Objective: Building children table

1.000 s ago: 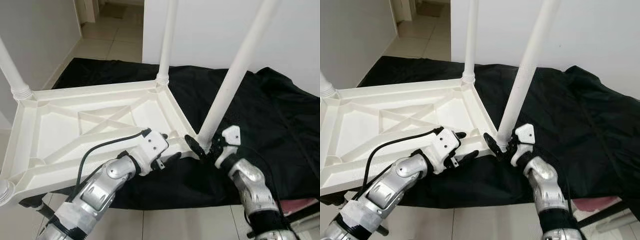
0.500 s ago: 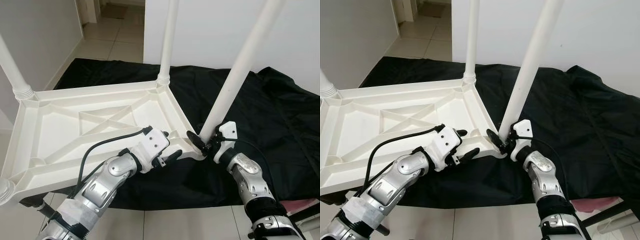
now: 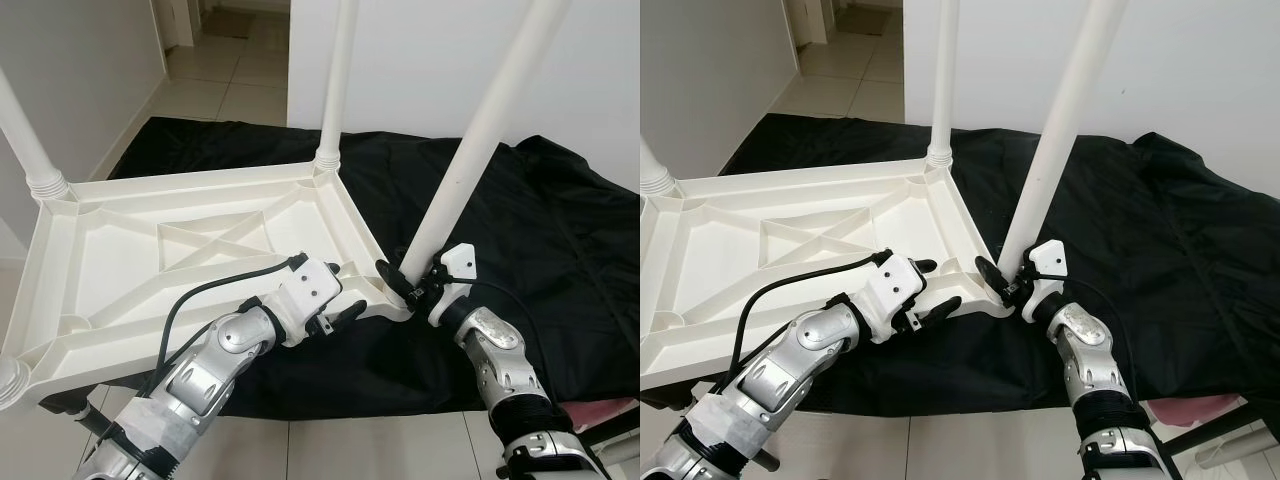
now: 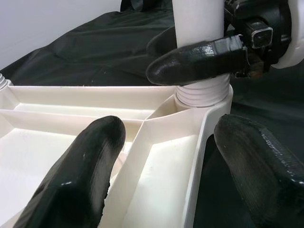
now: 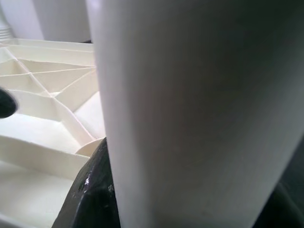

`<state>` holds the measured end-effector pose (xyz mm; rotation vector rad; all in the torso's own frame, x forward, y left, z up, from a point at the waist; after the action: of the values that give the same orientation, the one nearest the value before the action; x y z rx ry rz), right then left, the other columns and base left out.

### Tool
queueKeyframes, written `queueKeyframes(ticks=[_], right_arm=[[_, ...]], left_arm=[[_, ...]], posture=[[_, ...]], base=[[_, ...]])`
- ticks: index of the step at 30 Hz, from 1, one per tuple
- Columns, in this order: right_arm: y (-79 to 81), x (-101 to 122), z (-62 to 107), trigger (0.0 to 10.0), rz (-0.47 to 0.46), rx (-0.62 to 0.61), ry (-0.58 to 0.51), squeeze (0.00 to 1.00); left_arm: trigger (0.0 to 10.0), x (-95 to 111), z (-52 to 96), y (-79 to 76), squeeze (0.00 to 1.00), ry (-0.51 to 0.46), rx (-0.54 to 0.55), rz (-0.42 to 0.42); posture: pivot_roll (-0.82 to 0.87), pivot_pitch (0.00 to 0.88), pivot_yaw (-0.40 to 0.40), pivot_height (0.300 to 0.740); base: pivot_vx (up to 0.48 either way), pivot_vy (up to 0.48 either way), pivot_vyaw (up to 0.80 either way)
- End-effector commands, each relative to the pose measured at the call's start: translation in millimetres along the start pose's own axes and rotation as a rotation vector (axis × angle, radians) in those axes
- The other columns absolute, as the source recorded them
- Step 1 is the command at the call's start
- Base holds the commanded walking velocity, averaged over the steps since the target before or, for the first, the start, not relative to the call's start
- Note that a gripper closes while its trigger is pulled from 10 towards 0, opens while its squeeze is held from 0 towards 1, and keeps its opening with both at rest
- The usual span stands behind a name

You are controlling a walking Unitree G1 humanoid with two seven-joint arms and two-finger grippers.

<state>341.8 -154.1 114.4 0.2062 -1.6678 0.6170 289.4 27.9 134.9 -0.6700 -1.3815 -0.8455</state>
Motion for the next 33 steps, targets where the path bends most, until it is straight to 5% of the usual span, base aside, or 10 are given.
queueKeyframes(ticks=[1,7,10,19,27,30,31,33], right_arm=[[3.3,-17,6.5,10.0,-0.014,-0.035,0.094,0.0],[4.0,-16,6.6,10.0,-0.029,-0.096,0.097,0.0],[6.0,-16,9.3,10.0,-0.038,-0.317,0.144,0.0],[20.2,-12,7.7,10.0,-0.104,-0.526,0.179,0.0],[34.7,-2,0.7,10.0,-0.127,-0.502,0.161,0.0],[34.9,0,2.1,10.0,-0.12,-0.506,0.163,0.07],[34.6,1,2.7,10.0,-0.118,-0.511,0.158,1.0],[33.7,4,3.5,10.0,-0.118,-0.519,0.149,1.0]], left_arm=[[10.0,-7,1.4,-12.3,0.0,0.035,-0.12,0.006],[10.0,-8,2.9,-12.3,0.0,0.036,-0.114,0.011],[10.0,-8,4.9,-7.1,0.0,0.037,-0.09,0.01],[10.0,-8,5.2,-4.9,0.0,0.034,-0.079,0.007],[10.0,-6,5.2,-5.3,0.0,0.029,-0.08,0.01],[10.0,-6,5.5,-5.1,0.0,0.028,-0.08,0.011],[10.0,-6,6.0,-5.1,0.0,0.028,-0.08,0.012],[10.0,-6,6.8,-5.4,0.0,0.028,-0.08,0.015]], posture=[[0.01,0.0,-0.063,0.74],[0.01,0.0,-0.073,0.74],[0.02,0.0,-0.086,0.74],[0.03,0.0,-0.095,0.74],[0.02,0.0,-0.093,0.74],[0.03,0.0,-0.092,0.74],[0.03,0.0,-0.092,0.74],[0.03,0.0,-0.091,0.74]], base=[[0.0,0.0,0.0],[0.0,0.0,0.0],[0.0,0.0,0.0],[0.0,0.0,0.0],[0.0,0.0,0.0],[0.0,0.0,0.0],[0.0,0.0,0.0],[0.0,0.0,0.0]])
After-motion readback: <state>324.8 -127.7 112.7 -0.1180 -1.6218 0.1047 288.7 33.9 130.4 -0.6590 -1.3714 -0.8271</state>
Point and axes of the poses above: a point about 5 cm out from each wrist's last joint towards the gripper, its own z axis pointing back from the gripper into the wrist, its own x axis along the axis of the wrist's last joint, y = z × x, the point moved 3 cm from there along -z, pointing out of the wrist towards the gripper, and after that the axes turned 13 degrees about z, right-handed, at the moved point
